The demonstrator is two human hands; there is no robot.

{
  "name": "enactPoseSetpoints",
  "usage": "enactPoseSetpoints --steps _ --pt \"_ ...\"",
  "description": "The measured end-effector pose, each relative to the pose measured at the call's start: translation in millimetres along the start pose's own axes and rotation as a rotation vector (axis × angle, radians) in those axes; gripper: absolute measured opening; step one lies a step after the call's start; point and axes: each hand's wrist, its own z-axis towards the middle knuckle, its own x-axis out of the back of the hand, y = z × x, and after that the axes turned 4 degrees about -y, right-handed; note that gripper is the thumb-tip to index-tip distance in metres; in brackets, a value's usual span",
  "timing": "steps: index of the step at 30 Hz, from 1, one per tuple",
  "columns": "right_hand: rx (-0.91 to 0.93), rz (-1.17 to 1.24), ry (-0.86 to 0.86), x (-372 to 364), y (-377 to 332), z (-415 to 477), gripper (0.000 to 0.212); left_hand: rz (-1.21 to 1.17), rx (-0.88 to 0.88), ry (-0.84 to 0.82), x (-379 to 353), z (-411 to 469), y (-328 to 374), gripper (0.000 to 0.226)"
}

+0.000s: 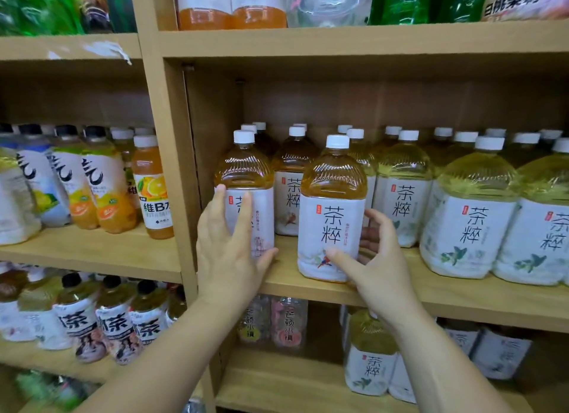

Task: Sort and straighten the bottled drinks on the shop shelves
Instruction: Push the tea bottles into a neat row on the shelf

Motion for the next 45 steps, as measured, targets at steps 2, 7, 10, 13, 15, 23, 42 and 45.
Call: enactPoseSetpoints --steps 2,7,10,13,15,23,42,45 --pt "0.007 -0.008 -0.016 2.6 -0.8 -0.5 0.076 0.011 -0.002 -0.008 -5.3 2.0 -0.5 0.114" --pt "0.011 -0.055 0.001 -0.3 -4.1 -0.7 0.072 0.017 0.059 -0.028 -10.6 11.7 -9.9 0.11" --pt "0.014 -0.117 0.01 -3.7 -3.7 1.5 0.075 0.031 0.069 -0.038 -7.1 16.4 -14.1 0.106" --pt "0.02 -0.209 0.023 -10.7 -4.4 6.0 0.079 -0.051 0.063 -0.087 -4.9 16.9 -14.5 0.104" --pt "0.01 -0.227 0.028 -14.8 -5.7 9.8 0.078 -0.146 0.069 -0.11 -5.2 15.1 -16.8 0.102" --pt "-0.013 -0.208 0.004 -43.3 -18.9 28.7 0.077 -0.306 0.032 -0.099 -7.7 4.5 -28.4 0.078" --pt "0.092 -0.25 0.162 -67.2 -23.5 16.4 0.072 -0.365 -0.04 -0.151 2.7 -21.3 -40.6 0.072" --pt "0.262 -0.214 0.23 -78.4 -30.5 -16.7 0.053 -0.396 -0.102 -0.128 21.9 -57.9 -61.6 0.061"
